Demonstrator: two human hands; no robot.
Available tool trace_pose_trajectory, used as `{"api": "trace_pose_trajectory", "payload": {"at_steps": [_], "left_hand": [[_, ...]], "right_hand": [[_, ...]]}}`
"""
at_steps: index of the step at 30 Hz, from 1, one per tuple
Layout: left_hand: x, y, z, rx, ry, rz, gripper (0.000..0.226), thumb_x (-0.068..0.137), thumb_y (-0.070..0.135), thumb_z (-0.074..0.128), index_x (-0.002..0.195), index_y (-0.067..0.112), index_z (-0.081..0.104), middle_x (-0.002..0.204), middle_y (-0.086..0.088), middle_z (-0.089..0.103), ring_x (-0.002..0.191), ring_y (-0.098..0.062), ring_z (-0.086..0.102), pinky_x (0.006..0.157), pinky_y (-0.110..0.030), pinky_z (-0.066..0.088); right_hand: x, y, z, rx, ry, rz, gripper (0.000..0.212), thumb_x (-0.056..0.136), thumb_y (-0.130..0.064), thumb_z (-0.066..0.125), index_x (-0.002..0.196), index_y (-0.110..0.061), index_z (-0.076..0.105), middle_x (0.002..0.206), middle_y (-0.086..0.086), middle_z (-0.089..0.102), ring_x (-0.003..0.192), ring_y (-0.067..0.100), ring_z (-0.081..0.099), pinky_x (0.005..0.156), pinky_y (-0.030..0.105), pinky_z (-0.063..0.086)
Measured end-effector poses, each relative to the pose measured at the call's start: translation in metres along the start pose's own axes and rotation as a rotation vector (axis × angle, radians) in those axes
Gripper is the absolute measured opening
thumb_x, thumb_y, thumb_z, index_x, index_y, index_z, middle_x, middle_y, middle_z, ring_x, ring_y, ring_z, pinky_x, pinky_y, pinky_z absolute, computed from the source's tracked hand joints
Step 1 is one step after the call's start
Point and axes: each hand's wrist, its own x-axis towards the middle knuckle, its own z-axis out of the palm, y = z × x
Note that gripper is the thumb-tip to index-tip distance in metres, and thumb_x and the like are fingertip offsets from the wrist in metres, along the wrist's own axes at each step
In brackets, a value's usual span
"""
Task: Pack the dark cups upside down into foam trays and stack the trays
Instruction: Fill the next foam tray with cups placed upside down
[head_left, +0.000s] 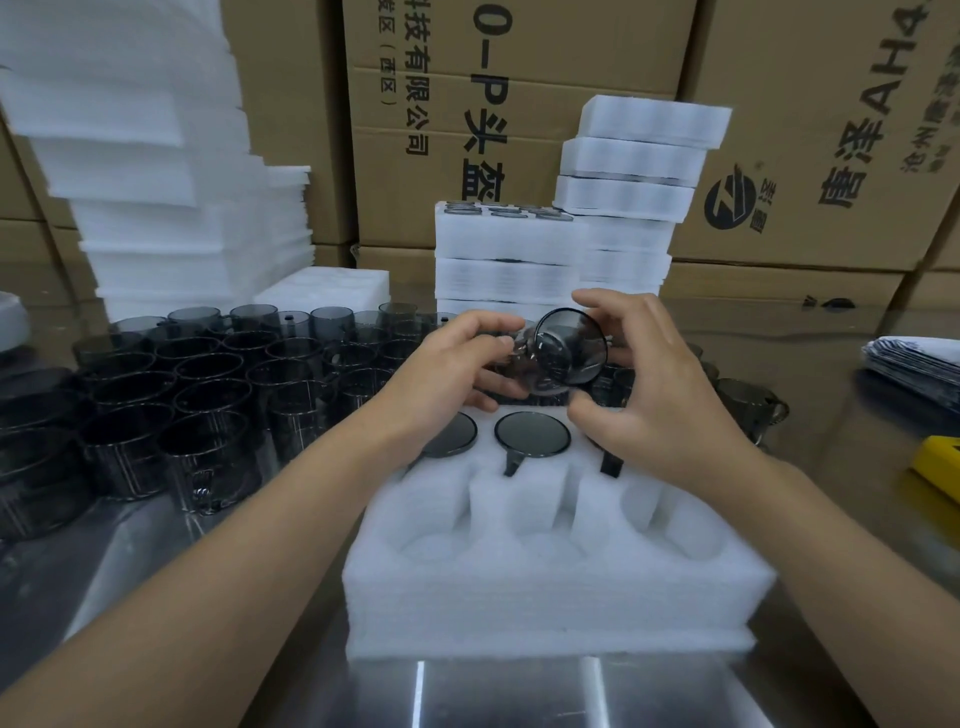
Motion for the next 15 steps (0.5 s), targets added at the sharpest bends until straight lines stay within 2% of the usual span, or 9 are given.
{"api": "trace_pose_trajectory", "payload": {"at_steps": [3, 5, 7, 9, 11, 13, 15], "left_hand": [[0.000, 0.000, 0.001, -0.017, 0.023, -0.003, 0.024, 0.100, 0.016, 0.041, 0.094, 0.026, 0.062, 0.086, 0.000, 0.069, 0.064, -0.013, 0.067, 0.058, -0.021, 0.048], [0.000, 0.000, 0.000, -0.030, 0.030, -0.002, 0.025, 0.101, 0.018, 0.040, 0.093, 0.024, 0.063, 0.077, 0.003, 0.070, 0.063, -0.015, 0.067, 0.058, -0.021, 0.049], [0.000, 0.003, -0.002, -0.055, -0.002, -0.007, 0.024, 0.101, 0.020, 0.040, 0.098, 0.021, 0.063, 0.083, -0.005, 0.070, 0.065, -0.017, 0.067, 0.058, -0.020, 0.050], [0.001, 0.009, -0.008, -0.093, -0.049, -0.020, 0.026, 0.101, 0.022, 0.040, 0.109, 0.013, 0.062, 0.089, -0.015, 0.068, 0.064, -0.018, 0.068, 0.058, -0.019, 0.051], [0.002, 0.015, -0.015, -0.114, -0.066, -0.035, 0.033, 0.100, 0.026, 0.041, 0.115, 0.004, 0.060, 0.088, -0.020, 0.067, 0.061, -0.017, 0.066, 0.056, -0.018, 0.051], [0.002, 0.021, -0.022, -0.123, -0.073, -0.053, 0.036, 0.100, 0.030, 0.040, 0.105, 0.006, 0.067, 0.083, -0.017, 0.067, 0.058, -0.015, 0.064, 0.053, -0.018, 0.050], [0.001, 0.023, -0.027, -0.092, -0.086, -0.077, 0.042, 0.098, 0.033, 0.039, 0.084, 0.017, 0.075, 0.080, -0.011, 0.068, 0.061, -0.016, 0.062, 0.054, -0.020, 0.049]], "right_hand": [[0.001, -0.002, 0.000, 0.062, -0.003, 0.030, 0.067, 0.076, -0.007, 0.071, 0.125, -0.038, 0.039, 0.114, -0.019, 0.043, 0.108, -0.006, 0.049, 0.090, 0.005, 0.039], [0.001, -0.005, -0.003, 0.119, 0.001, 0.059, 0.064, 0.077, -0.009, 0.072, 0.123, -0.041, 0.040, 0.116, -0.020, 0.047, 0.108, -0.004, 0.052, 0.089, 0.007, 0.043], [0.003, -0.009, -0.008, 0.215, 0.017, 0.105, 0.058, 0.077, -0.015, 0.073, 0.118, -0.046, 0.045, 0.116, -0.020, 0.053, 0.106, -0.002, 0.056, 0.089, 0.014, 0.048], [0.005, -0.015, -0.012, 0.328, 0.023, 0.170, 0.049, 0.073, -0.028, 0.073, 0.111, -0.051, 0.052, 0.115, -0.017, 0.058, 0.094, 0.003, 0.064, 0.085, 0.025, 0.053], [0.006, -0.022, -0.015, 0.407, 0.010, 0.211, 0.044, 0.065, -0.042, 0.076, 0.105, -0.050, 0.060, 0.107, -0.010, 0.063, 0.072, 0.013, 0.066, 0.076, 0.031, 0.055], [0.005, -0.028, -0.017, 0.477, -0.015, 0.199, 0.045, 0.059, -0.048, 0.079, 0.102, -0.044, 0.065, 0.096, -0.004, 0.067, 0.071, 0.035, 0.062, 0.072, 0.039, 0.057], [0.004, -0.035, -0.018, 0.568, -0.056, 0.162, 0.046, 0.057, -0.048, 0.084, 0.100, -0.040, 0.068, 0.097, 0.002, 0.068, 0.080, 0.044, 0.060, 0.079, 0.050, 0.057]]}}
